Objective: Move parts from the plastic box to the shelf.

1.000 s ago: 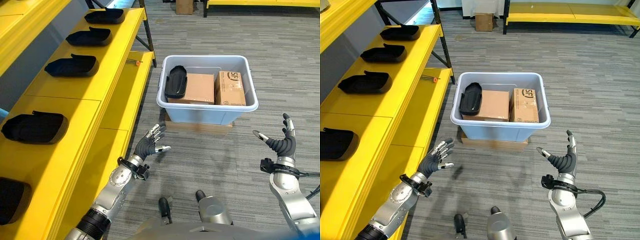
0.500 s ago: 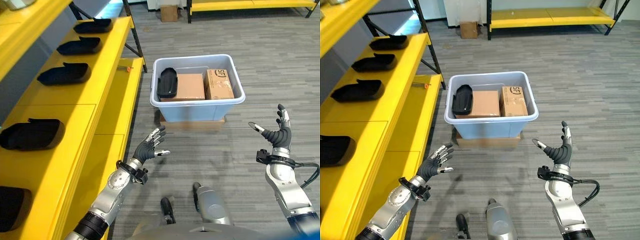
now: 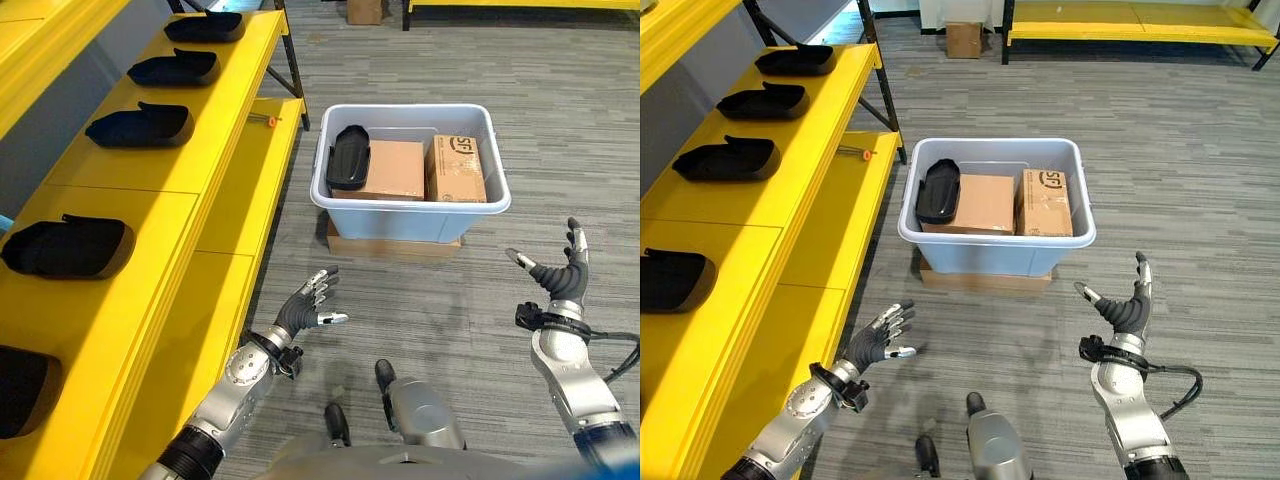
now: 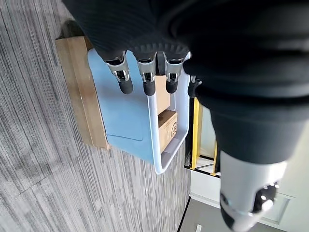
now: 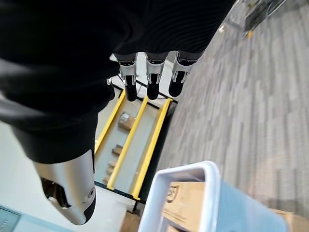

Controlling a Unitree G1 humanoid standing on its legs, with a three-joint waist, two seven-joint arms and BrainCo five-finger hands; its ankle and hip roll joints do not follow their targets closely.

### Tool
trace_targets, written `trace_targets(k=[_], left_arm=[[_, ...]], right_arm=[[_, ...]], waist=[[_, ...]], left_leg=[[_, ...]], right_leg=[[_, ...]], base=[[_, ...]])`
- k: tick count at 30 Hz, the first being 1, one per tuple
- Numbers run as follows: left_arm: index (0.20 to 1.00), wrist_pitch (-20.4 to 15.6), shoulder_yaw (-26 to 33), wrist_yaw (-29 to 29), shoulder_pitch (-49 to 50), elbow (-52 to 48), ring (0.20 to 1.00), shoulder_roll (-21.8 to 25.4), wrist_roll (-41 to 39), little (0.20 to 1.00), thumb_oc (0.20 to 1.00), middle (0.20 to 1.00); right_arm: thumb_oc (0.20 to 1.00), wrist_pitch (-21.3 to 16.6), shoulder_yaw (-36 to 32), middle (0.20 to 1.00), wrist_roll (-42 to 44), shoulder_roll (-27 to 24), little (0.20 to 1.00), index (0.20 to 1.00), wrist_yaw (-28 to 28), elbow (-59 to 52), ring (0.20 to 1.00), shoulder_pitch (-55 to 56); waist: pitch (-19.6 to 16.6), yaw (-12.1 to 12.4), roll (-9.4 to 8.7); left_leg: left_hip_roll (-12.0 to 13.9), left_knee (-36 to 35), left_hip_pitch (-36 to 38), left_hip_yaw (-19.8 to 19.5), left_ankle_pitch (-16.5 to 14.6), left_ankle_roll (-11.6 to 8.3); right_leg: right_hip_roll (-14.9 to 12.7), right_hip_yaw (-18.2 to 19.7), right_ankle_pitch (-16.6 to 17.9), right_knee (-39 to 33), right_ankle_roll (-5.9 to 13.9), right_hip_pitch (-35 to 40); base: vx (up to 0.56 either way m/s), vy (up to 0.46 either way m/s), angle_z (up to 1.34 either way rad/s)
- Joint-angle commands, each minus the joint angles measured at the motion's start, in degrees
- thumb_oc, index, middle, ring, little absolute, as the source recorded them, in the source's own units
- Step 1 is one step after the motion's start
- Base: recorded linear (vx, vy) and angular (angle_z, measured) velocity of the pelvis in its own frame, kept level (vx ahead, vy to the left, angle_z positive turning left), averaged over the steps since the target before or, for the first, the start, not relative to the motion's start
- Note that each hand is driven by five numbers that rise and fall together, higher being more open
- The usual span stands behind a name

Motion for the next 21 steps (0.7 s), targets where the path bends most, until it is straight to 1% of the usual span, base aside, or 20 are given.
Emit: trace_targets(k=[1,9,13,17,18,21], left_arm=[[1.000,-3.63,0.64,-0.76,0.95,-4.42,1.000,1.20,-0.47,1.000,1.000,1.000],[1.000,-4.07,-0.04,-1.69,0.64,-4.65,1.000,1.56,-0.16,1.000,1.000,1.000],[1.000,-5.74,-0.06,-1.66,-0.39,-4.94,1.000,1.29,-0.78,1.000,1.000,1.000],[1.000,-7.30,0.58,-0.25,-1.67,-4.96,1.000,0.80,-0.92,1.000,1.000,1.000],[1.000,-7.26,1.08,0.22,-2.10,-4.97,1.000,0.70,-1.52,1.000,1.000,1.000],[1.000,-6.75,2.83,0.58,-3.87,-4.28,1.000,0.56,-2.09,1.000,1.000,1.000]], right_arm=[[1.000,-1.83,-2.27,1.000,-1.68,-1.60,1.000,1.000,-4.05,-2.91,1.000,0.56],[1.000,-1.10,-4.05,1.000,-3.18,-2.73,1.000,1.000,-6.88,-3.11,1.000,-0.04],[1.000,-1.86,-5.66,1.000,-4.04,-4.35,1.000,1.000,-6.26,-2.75,1.000,0.35],[1.000,-2.94,-6.77,1.000,-5.85,-5.72,1.000,1.000,-3.98,-2.97,1.000,1.16],[1.000,-3.12,-7.16,1.000,-5.88,-6.17,1.000,1.000,-2.96,-3.26,1.000,1.80],[1.000,-3.30,-7.56,1.000,-4.83,-6.51,1.000,1.000,-0.19,-3.44,1.000,3.23]], waist=[[-1.45,0.30,-1.25],[-0.73,0.42,-0.03],[-0.31,-0.36,1.50],[-0.50,-1.36,2.40],[-0.69,-1.66,2.41],[-1.14,-2.33,1.86]], left_leg=[[-3.64,2.05,0.54,1.50,-6.76,3.73],[-0.87,3.48,-1.90,1.79,-5.96,2.08],[0.69,4.20,-2.10,2.17,-5.50,0.54],[1.79,6.92,-2.01,2.79,-6.57,-0.46],[2.48,9.20,-2.26,3.09,-6.76,-0.84],[4.93,21.64,-5.38,4.00,-2.69,-2.26]], right_leg=[[-0.16,2.66,6.14,-6.08,4.52,-2.99],[-0.57,1.64,1.22,-2.02,3.02,-2.04],[-1.30,1.31,-0.81,-0.30,2.27,-1.95],[-1.96,0.95,-2.40,1.87,1.31,-2.50],[-2.34,0.66,-2.88,2.62,0.78,-2.52],[-2.62,-0.13,-3.36,3.21,-1.25,-2.05]], base=[[0.10,-0.177,0.02],[0.10,-0.187,0.01],[0.11,-0.168,-0.01],[0.10,-0.181,0.01],[0.10,-0.240,0.03],[0.08,-0.269,0.11]])
